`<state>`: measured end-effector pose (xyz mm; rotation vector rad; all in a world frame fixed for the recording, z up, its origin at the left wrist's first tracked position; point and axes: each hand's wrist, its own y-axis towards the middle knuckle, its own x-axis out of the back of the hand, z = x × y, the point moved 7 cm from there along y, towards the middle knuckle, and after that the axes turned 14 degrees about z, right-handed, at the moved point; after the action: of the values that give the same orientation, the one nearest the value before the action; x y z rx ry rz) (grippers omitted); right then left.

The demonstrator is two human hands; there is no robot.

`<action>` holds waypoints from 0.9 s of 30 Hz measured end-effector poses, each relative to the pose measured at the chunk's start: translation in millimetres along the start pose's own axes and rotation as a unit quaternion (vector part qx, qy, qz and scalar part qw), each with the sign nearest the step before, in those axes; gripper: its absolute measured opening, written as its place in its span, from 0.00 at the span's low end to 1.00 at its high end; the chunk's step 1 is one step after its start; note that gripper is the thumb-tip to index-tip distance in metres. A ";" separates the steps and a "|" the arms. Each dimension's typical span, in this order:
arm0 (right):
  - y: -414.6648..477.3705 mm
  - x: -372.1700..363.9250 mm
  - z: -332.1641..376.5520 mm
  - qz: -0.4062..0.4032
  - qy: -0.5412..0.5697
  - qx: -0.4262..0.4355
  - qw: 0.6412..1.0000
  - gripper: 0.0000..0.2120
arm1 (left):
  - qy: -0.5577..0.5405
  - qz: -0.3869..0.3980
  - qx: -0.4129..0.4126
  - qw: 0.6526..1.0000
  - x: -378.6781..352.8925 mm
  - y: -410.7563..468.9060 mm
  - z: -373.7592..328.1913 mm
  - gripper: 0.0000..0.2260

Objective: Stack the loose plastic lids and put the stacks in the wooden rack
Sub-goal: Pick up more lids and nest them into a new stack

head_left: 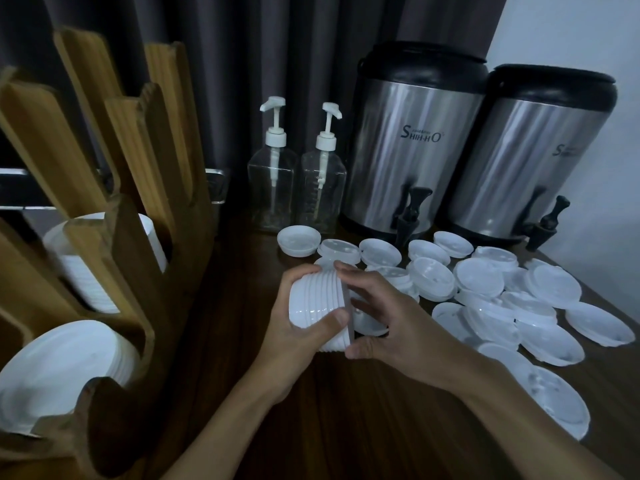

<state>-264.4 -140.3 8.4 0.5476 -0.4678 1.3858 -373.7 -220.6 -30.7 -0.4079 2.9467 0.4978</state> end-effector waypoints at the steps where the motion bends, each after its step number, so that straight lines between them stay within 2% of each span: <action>1: -0.6 -0.6 -0.8 0.001 -0.010 -0.001 1.000 0.37 | -0.001 0.002 0.002 1.000 -0.1 0.0 0.9 0.26; 8: -5.7 -2.7 -8.9 -0.012 -0.013 -0.011 1.000 0.38 | -0.013 0.006 0.024 1.000 -2.0 2.3 8.8 0.29; 14: -4.0 -6.4 -20.7 -0.032 0.011 -0.037 0.999 0.38 | 0.014 -0.008 0.008 1.000 1.8 1.4 7.5 0.34; 18: -5.5 -5.8 -31.9 -0.011 -0.014 -0.048 0.999 0.39 | 0.020 -0.033 0.007 0.999 7.7 3.3 8.3 0.31; 20: -10.6 0.6 -40.9 -0.039 -0.040 -0.075 0.996 0.37 | 0.065 -0.040 0.000 0.997 10.5 3.8 5.9 0.30; 22: -18.8 9.4 -56.3 -0.080 -0.113 -0.130 0.982 0.34 | 0.108 -0.048 -0.012 0.993 12.5 3.7 4.2 0.30; 25: -26.3 9.7 -72.8 -0.054 -0.267 -0.203 0.941 0.27 | 0.140 -0.056 -0.029 0.988 13.4 3.7 4.1 0.30; 27: -29.5 4.6 -77.6 -0.039 -0.268 -0.202 0.941 0.23 | 0.151 -0.054 -0.035 0.986 12.7 4.4 4.1 0.31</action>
<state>-235.2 -91.9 -52.6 0.5918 -1.1311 1.0107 -386.7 -218.3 -35.3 -0.7054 3.1777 0.5738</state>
